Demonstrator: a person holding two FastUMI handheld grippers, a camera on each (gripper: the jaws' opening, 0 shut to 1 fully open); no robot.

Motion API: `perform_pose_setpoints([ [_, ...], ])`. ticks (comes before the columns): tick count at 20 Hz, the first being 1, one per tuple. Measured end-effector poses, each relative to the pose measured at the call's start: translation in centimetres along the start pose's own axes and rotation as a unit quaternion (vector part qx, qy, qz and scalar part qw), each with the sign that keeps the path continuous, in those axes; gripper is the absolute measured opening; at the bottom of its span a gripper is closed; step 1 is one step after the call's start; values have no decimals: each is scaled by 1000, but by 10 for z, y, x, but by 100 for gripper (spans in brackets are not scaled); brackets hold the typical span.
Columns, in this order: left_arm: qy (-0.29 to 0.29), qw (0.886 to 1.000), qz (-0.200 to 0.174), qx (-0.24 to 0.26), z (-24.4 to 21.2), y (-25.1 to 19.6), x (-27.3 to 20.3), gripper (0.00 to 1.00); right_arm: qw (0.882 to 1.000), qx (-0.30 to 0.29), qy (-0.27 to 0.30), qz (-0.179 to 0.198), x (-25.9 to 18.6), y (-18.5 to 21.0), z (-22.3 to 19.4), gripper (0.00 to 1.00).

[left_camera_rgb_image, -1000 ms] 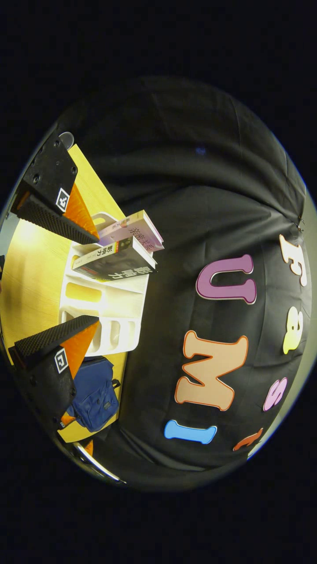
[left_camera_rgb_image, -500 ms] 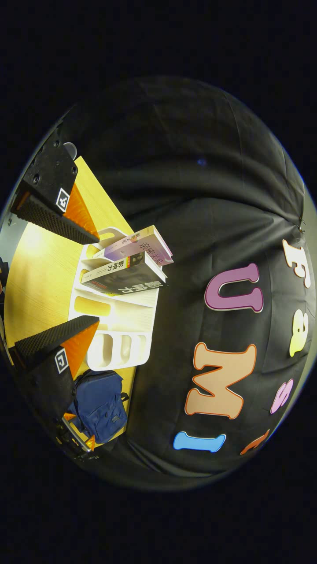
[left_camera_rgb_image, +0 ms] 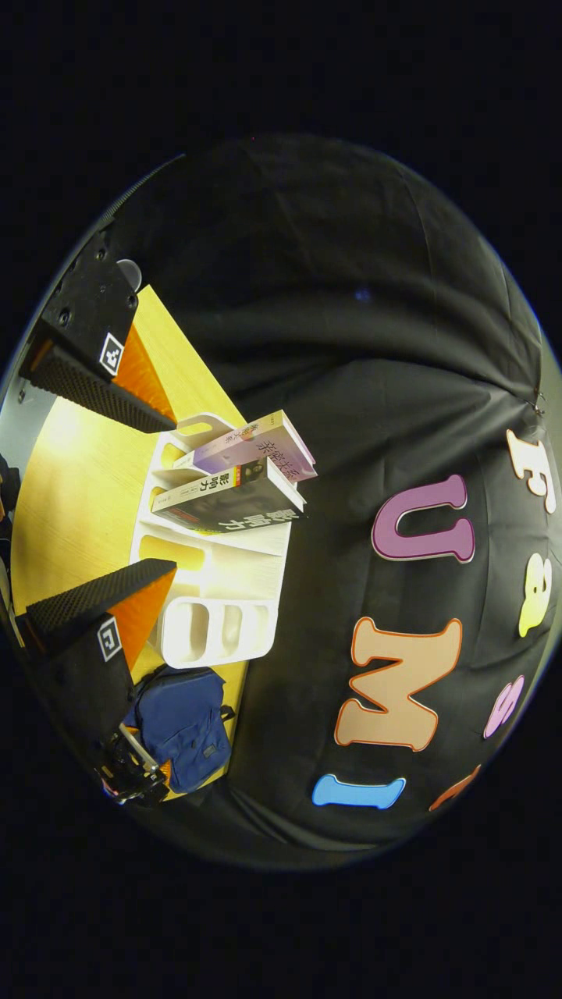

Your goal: Open the schoolbag, grab two books from the bookshelf and put them into the schoolbag.

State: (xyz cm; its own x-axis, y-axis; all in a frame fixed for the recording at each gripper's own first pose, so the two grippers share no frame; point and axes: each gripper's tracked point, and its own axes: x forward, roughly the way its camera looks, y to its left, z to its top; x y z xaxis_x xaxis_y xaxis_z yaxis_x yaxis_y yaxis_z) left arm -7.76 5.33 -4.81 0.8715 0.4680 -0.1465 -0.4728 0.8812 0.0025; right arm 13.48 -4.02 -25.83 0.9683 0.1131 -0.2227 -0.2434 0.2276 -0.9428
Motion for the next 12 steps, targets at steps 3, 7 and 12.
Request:
perform_pose_setpoints([
  [3,7,1000,0,0,-4,0,1,95,1000,9,10,2,11,2,0,83],
  [7,10,1000,-1,1,-4,-2,3,96,999,33,22,2,28,-1,0,82],
  [12,16,1000,-1,-1,-7,-3,6,96,999,49,20,-12,31,-12,7,69],
])
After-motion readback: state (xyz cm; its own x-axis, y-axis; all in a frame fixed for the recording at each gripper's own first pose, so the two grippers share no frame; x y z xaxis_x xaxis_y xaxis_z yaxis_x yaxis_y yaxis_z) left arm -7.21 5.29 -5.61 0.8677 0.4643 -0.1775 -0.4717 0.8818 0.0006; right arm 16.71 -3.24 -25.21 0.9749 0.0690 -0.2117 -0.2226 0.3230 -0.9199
